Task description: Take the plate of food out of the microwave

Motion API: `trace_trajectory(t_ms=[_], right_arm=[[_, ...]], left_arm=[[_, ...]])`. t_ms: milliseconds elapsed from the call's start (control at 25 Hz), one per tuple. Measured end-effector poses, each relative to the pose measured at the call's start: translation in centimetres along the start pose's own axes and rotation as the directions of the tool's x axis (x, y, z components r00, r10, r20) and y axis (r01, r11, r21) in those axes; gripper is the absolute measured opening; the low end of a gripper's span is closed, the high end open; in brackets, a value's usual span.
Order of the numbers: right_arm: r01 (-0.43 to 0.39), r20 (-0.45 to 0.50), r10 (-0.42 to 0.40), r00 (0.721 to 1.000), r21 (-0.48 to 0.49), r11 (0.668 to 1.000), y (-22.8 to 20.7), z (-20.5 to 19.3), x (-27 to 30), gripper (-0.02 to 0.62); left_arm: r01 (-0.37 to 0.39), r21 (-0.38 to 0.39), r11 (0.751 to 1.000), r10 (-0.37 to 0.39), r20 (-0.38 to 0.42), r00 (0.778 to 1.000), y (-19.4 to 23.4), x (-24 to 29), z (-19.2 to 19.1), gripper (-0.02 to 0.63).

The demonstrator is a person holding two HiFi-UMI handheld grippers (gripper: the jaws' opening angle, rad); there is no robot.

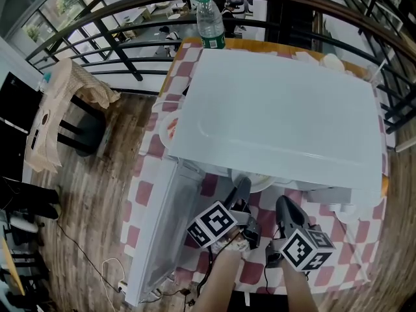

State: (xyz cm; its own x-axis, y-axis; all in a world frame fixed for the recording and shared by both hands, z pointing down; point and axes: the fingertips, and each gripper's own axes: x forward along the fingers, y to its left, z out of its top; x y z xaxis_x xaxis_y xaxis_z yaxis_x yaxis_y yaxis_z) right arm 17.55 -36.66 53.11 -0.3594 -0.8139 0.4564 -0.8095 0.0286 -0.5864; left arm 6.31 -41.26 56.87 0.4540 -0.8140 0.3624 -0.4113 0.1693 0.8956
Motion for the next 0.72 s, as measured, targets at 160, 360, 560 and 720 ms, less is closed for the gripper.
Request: trace_trajectory(t_ms=[160,360,560,720], right_arm=[[0.002,0.003,-0.002,1.0,0.001,1.0,-0.17,0.03,0.06,-0.008],[0.003,-0.004,-0.003,1.0,0.005,1.0,-0.13,-0.27,0.11,-0.008],[-0.004,-0.004,0.004,1.0,0.005,1.0,0.11,-0.33,-0.02,-0.008],[-0.016,-0.002,0.016,1.0,0.0,1.0,0.34,-0.3,-0.12,-0.008]], left_arm=[[0.024,-0.009,1.0,-0.024,0.007,1.0,-0.3,0.16,0.09,0.07],[0.038,-0.03,0.999,-0.038,0.013,0.999,-0.38,0.05,0.16,0.066],[0.043,-0.019,0.999,-0.043,0.027,0.999,-0.87,-0.46,-0.1,0.057],[0.046,-0.055,0.997,-0.044,0.031,0.999,-0.6,-0.7,-0.48,0.054]])
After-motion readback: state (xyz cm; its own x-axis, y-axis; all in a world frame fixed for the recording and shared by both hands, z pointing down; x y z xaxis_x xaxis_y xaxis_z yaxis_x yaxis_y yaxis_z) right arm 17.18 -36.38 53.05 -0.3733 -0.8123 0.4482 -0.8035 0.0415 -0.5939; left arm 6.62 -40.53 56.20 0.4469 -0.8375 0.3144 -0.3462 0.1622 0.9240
